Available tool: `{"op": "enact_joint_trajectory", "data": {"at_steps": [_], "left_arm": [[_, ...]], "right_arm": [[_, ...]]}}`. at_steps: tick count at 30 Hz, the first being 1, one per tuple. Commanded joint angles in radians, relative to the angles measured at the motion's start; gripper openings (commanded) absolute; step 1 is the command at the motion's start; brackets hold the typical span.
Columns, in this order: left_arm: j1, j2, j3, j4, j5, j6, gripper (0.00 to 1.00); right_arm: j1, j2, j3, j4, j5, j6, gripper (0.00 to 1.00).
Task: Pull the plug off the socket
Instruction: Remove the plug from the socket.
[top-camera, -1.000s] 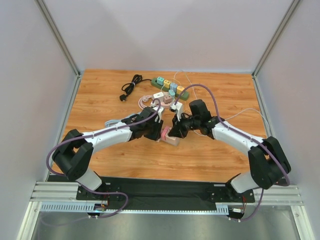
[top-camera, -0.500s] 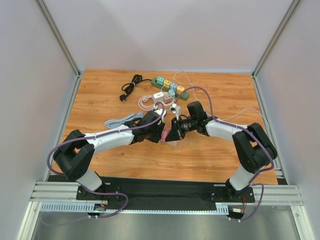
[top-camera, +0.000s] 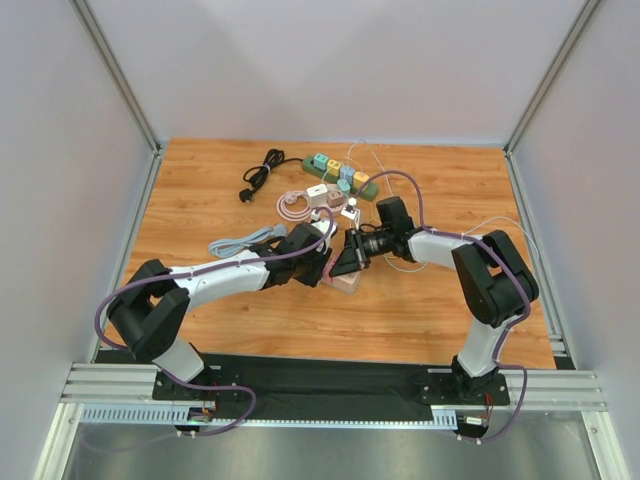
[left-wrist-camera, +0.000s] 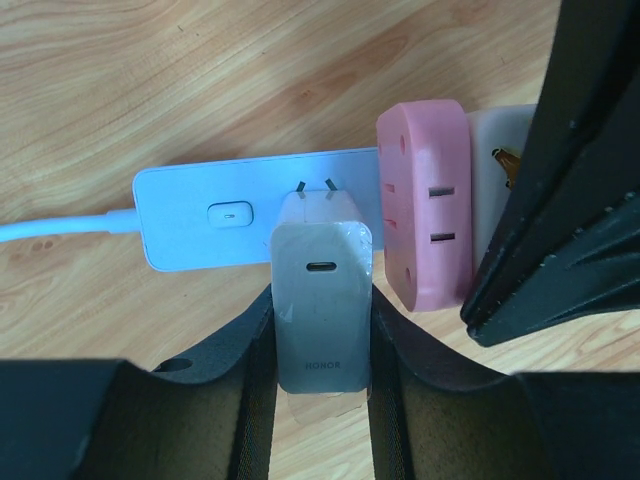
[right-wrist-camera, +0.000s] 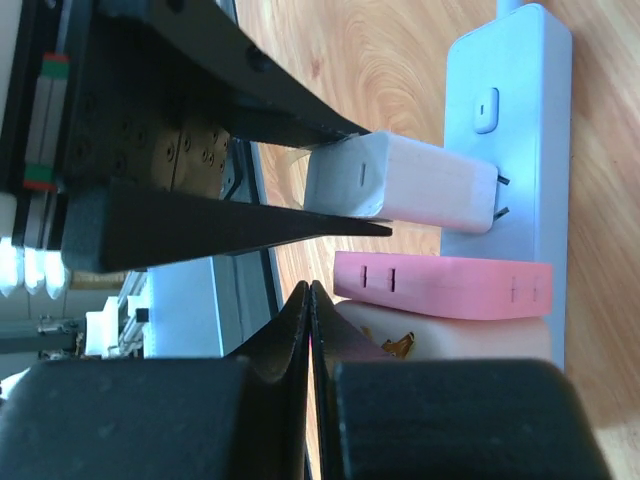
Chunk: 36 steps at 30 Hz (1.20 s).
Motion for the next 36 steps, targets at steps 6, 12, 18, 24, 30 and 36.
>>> {"op": "enact_joint_trajectory", "data": {"at_steps": [6, 12, 18, 24, 30, 36], "left_arm": [[-0.023, -0.054, 0.089, -0.045, 0.076, 0.026, 0.0], [-0.023, -0.037, 0.16, -0.134, 0.032, -0.044, 0.0], [-0.023, -0.077, 0.167, -0.149, -0.005, -0.083, 0.0], [-0.023, -0.129, 0.117, -0.076, -0.031, -0.064, 0.0], [-0.04, -0.272, -0.084, 0.153, -0.141, 0.039, 0.0], [-0.04, -0.268, -0.057, 0.087, -0.08, 0.019, 0.0]], "right_arm": [[-0.016, 0.083, -0.006, -0.113, 0.437, -0.019, 0.0], [-0.013, 0.085, 0.004, -0.156, 0.507, -0.041, 0.0], [-0.005, 0.091, 0.014, -0.181, 0.53, -0.061, 0.0], [0.003, 0.091, 0.021, -0.191, 0.555, -0.07, 0.0], [0.001, 0.093, 0.024, -0.204, 0.578, -0.076, 0.0], [0.003, 0.108, 0.029, -0.207, 0.576, -0.076, 0.0]]}}
